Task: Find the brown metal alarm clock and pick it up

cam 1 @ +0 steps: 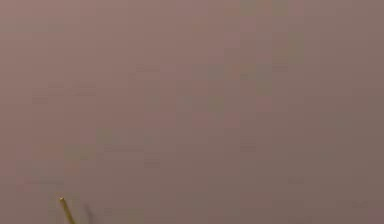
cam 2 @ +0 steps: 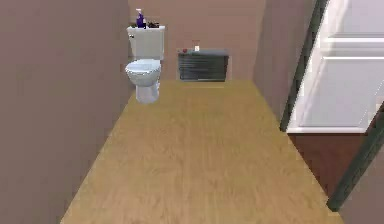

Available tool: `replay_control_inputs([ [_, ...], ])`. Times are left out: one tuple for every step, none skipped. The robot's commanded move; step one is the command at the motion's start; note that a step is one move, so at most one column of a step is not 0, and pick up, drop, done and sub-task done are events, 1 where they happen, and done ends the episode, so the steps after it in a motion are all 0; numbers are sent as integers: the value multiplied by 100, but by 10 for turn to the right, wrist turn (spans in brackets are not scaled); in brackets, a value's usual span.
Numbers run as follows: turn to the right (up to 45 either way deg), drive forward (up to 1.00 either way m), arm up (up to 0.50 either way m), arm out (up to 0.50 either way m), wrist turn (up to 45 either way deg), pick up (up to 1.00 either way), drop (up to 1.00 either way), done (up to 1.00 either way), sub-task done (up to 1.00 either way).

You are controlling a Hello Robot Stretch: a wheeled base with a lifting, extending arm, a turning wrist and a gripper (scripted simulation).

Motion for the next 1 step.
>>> replay_control_inputs([
  [450,0,0,0,0,0,0,0,0],
])
